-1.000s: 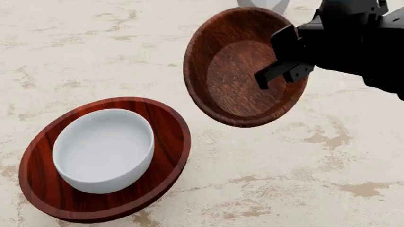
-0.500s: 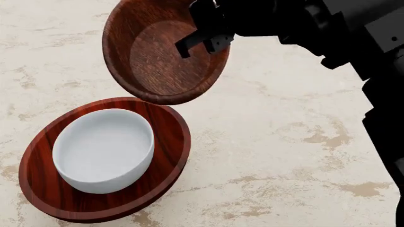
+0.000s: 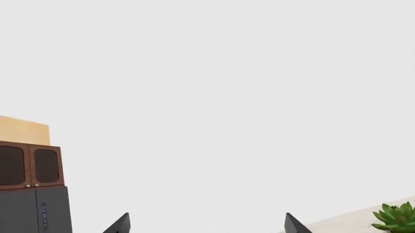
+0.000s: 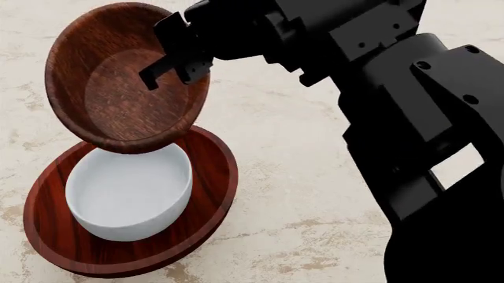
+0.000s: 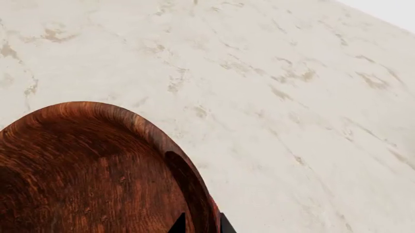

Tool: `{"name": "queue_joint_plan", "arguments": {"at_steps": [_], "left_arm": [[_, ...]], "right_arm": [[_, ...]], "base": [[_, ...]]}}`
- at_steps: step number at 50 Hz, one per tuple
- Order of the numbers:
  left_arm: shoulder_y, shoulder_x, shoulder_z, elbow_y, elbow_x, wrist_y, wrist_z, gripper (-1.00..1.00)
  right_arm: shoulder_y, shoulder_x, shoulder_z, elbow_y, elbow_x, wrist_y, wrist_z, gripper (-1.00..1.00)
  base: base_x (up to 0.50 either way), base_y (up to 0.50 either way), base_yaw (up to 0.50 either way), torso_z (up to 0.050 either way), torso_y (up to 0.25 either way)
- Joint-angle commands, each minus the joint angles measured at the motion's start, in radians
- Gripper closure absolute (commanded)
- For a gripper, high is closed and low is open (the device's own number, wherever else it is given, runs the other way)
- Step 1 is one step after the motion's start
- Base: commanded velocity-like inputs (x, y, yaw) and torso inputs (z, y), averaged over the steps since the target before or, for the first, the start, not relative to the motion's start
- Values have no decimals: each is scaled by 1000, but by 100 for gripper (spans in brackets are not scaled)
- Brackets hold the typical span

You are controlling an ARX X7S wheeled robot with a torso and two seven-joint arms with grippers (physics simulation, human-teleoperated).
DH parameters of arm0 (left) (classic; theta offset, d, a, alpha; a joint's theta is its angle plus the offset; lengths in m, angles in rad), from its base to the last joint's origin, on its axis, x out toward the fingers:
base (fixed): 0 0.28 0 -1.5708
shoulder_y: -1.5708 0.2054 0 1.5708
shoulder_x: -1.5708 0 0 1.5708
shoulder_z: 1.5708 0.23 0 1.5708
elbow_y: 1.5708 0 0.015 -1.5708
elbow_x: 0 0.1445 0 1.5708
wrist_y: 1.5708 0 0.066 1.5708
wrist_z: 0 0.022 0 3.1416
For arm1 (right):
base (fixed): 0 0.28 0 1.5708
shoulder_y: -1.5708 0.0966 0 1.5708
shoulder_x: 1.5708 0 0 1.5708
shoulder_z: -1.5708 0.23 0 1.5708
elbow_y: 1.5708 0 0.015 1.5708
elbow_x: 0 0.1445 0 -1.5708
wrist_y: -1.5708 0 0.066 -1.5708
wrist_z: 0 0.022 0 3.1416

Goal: Stack the bowls from largest to smallest.

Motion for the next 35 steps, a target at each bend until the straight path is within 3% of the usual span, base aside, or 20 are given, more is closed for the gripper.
{"name": "queue_joint_plan", "arguments": {"at_steps": [1,15,35], "left_arm": [[31,6,-48,-3,14,26,20,-100],[27,-1,-49,-7,10,23,19,-100],[47,3,-42,-10,14,38,9,-100]], "right_arm": [[-3,-81,-54,52,54,-67,-46,100],[-2,-81,-220,34,221,-127,-11,100],[-39,-82,-236,-11,194,-111,2,100]], "base": [[0,0,0,0,0],[0,0,0,0,0],[0,0,0,0,1]]}}
